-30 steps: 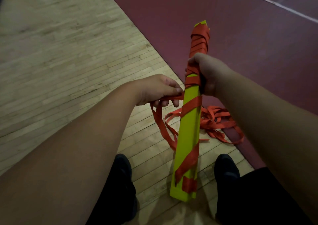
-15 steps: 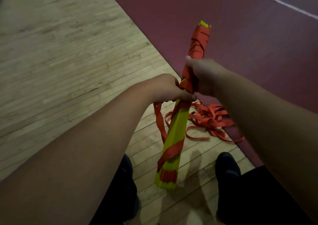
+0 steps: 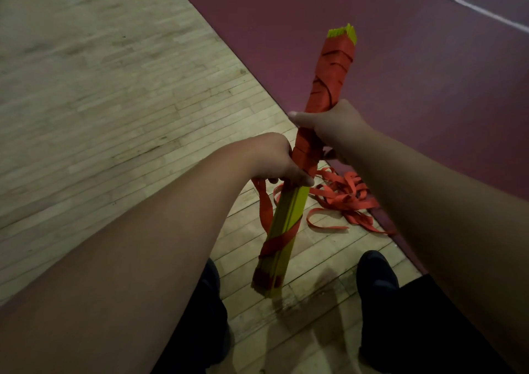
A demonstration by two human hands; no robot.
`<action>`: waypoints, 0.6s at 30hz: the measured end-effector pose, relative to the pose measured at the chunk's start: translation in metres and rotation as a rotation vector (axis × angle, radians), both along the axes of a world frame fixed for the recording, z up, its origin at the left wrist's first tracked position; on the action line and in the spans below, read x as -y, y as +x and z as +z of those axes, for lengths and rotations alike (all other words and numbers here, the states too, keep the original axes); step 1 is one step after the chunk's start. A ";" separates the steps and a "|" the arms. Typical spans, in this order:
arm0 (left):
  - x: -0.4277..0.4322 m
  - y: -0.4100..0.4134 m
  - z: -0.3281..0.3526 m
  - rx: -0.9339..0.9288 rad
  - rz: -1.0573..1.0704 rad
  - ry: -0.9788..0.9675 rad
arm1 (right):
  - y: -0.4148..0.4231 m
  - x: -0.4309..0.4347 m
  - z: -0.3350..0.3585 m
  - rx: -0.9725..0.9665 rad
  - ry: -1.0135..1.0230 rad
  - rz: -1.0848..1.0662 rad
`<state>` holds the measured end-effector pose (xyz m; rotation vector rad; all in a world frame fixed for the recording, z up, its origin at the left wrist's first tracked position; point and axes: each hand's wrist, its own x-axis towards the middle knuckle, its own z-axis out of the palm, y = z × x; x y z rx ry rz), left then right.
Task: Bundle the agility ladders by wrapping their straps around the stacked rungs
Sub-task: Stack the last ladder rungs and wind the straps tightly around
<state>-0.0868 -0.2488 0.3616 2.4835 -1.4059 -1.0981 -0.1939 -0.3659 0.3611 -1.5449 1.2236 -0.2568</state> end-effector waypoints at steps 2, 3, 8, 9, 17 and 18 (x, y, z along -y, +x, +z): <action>0.000 -0.003 -0.003 -0.003 0.022 -0.029 | 0.001 -0.002 -0.001 0.004 -0.013 -0.030; 0.000 -0.004 -0.004 -0.007 0.037 -0.059 | 0.002 -0.002 -0.002 0.009 -0.014 -0.046; -0.003 0.004 0.012 -0.176 0.100 -0.143 | -0.005 0.001 0.009 0.171 0.070 -0.046; -0.005 0.009 0.016 -0.242 0.110 -0.157 | -0.005 0.002 0.011 0.261 0.128 -0.039; -0.009 0.017 0.025 -0.506 0.154 -0.235 | 0.002 -0.005 0.014 0.731 0.681 0.003; -0.010 0.016 0.023 -0.497 0.156 -0.214 | 0.002 -0.005 0.012 0.721 0.708 0.001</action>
